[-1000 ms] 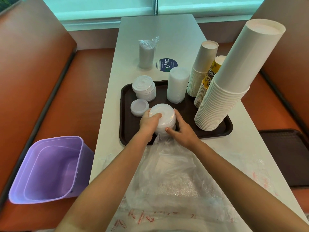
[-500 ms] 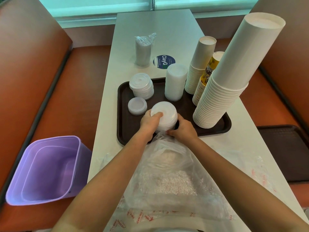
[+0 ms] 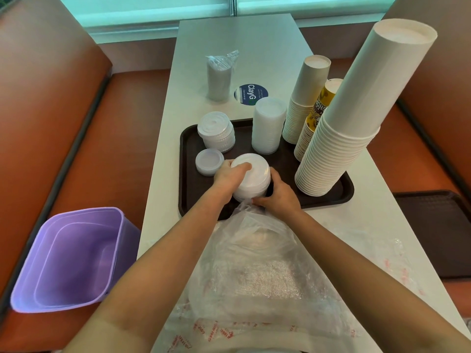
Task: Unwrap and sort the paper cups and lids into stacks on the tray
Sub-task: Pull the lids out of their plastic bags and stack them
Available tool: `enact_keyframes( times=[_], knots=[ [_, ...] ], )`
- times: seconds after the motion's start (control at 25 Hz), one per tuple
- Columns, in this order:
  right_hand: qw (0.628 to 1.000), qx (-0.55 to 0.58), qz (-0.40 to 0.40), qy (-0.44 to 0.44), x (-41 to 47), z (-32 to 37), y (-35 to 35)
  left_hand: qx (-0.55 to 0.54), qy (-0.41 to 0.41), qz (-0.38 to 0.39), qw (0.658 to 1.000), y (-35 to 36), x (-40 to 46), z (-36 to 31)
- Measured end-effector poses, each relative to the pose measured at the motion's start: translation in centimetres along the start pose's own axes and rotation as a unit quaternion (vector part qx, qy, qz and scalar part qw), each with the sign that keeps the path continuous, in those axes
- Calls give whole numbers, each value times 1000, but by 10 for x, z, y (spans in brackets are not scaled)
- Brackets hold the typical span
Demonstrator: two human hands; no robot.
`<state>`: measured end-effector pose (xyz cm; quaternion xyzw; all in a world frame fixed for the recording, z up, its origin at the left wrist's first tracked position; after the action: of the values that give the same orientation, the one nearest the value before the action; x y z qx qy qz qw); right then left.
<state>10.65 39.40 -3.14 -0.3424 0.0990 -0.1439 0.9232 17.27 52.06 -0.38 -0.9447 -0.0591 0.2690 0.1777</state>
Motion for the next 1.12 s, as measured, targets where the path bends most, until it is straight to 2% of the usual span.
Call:
enact_keyframes(
  times=[0.16,0.44,0.76,1.0,1.12],
  knots=[
    [1000,12,16,10,-1,6,-1,11,-2,-2,1000,-2,4,-2],
    [999,23,-16,16,-1,3,1,59,39,26,997,-2,7,-4],
    [997,65,-41,5,-2,-2,4,29,49,14,998,-1,7,-2],
    [998,42,-23,29,3,-4,5,71,127,35,989,0,9,2],
    [998,58,-21,29,6,-6,3,62,126,48,989,-2,10,2]
  ],
)
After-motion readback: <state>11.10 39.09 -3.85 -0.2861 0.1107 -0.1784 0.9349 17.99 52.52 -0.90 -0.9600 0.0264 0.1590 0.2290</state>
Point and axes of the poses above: each hand's wrist, its own x-axis towards the middle knuckle, its own y-axis out of the palm, z = x × y, the point moved 2 cm from there along x, towards the middle knuckle, and after that the axes turned 13 degrees about -z, right-handed, at the moved point
